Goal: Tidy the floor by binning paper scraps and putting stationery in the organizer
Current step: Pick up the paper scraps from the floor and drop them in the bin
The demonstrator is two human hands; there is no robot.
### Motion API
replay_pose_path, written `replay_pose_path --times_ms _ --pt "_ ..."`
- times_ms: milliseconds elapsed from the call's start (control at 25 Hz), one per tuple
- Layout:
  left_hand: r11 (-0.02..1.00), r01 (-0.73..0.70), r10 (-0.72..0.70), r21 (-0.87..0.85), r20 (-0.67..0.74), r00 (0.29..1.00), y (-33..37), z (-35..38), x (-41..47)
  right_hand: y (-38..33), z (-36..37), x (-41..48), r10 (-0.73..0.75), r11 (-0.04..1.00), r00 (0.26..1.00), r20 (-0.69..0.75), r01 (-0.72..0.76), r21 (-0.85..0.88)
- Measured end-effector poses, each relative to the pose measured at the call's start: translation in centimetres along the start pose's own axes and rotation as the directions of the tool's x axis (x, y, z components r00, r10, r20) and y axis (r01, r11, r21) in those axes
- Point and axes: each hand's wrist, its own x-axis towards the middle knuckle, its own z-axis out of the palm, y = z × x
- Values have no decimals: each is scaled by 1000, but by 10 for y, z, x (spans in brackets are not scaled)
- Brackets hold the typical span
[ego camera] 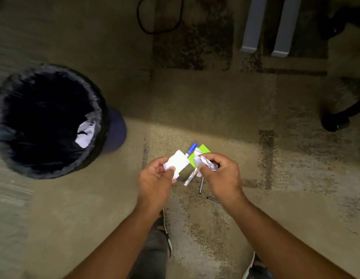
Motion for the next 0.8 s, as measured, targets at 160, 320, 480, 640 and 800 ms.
replay_pose_path --times_ms 160,320,480,640,800 --pt "989 -62 48 -134 -104 993 46 -68 -15 -60 78 -23 1 996 996 93 -9 88" --pt "968 -118 54 -219 -278 959 82 -138 -6 -107 157 -38 -19 992 987 161 -1 126" --pt "958 -132 34 -254 -356 934 105 -188 17 -138 228 -40 7 984 979 206 -44 172" --pt "912 -57 -100 -407 -356 929 115 -221 44 -147 281 -33 103 980 968 229 -138 140" --pt "872 63 -221 -485 -276 935 117 -239 61 -153 303 -28 143 968 948 284 -194 161"
